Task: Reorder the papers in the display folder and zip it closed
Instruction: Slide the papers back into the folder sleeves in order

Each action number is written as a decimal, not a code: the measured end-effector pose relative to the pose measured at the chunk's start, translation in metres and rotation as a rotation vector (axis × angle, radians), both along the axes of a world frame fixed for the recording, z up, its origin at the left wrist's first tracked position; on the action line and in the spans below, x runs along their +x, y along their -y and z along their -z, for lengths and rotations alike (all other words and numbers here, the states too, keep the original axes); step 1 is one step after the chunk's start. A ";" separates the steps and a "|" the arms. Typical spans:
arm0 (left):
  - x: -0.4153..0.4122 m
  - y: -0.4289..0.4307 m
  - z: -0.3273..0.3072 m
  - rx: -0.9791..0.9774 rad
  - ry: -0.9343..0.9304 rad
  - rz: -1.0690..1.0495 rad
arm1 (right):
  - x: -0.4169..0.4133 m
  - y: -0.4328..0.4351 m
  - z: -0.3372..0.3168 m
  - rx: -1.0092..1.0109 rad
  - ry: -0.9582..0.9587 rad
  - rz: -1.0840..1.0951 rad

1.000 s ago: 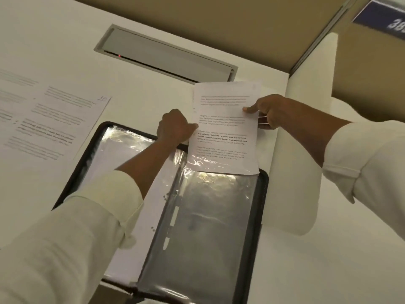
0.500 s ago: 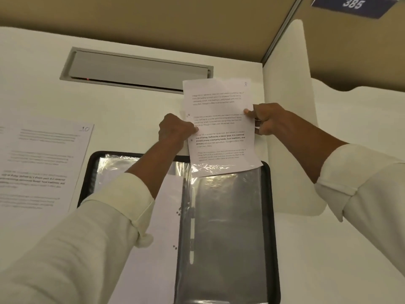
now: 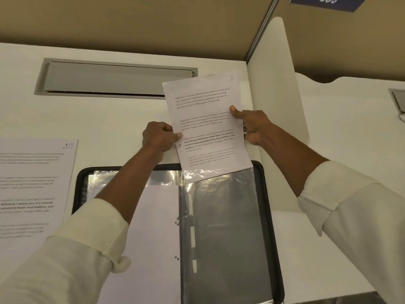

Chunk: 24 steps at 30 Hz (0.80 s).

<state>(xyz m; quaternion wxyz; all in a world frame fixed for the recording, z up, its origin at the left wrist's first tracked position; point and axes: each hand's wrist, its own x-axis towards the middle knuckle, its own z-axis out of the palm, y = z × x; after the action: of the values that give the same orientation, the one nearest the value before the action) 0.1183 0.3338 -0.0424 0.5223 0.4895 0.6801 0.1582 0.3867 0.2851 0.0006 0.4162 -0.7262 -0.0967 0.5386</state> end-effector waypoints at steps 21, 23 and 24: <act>0.002 0.026 0.007 0.098 0.082 0.162 | -0.001 0.064 0.017 0.117 0.162 0.036; 0.005 0.033 0.007 0.104 0.037 0.224 | 0.000 0.066 0.015 0.130 0.220 0.025; 0.006 0.036 0.007 0.102 0.009 0.256 | 0.001 0.067 0.016 0.134 0.242 0.023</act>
<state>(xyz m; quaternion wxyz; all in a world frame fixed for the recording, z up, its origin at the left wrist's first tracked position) 0.1239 0.2978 -0.0492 0.5158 0.5974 0.6008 0.1271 0.3872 0.2177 -0.0151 0.4553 -0.7574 -0.1733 0.4347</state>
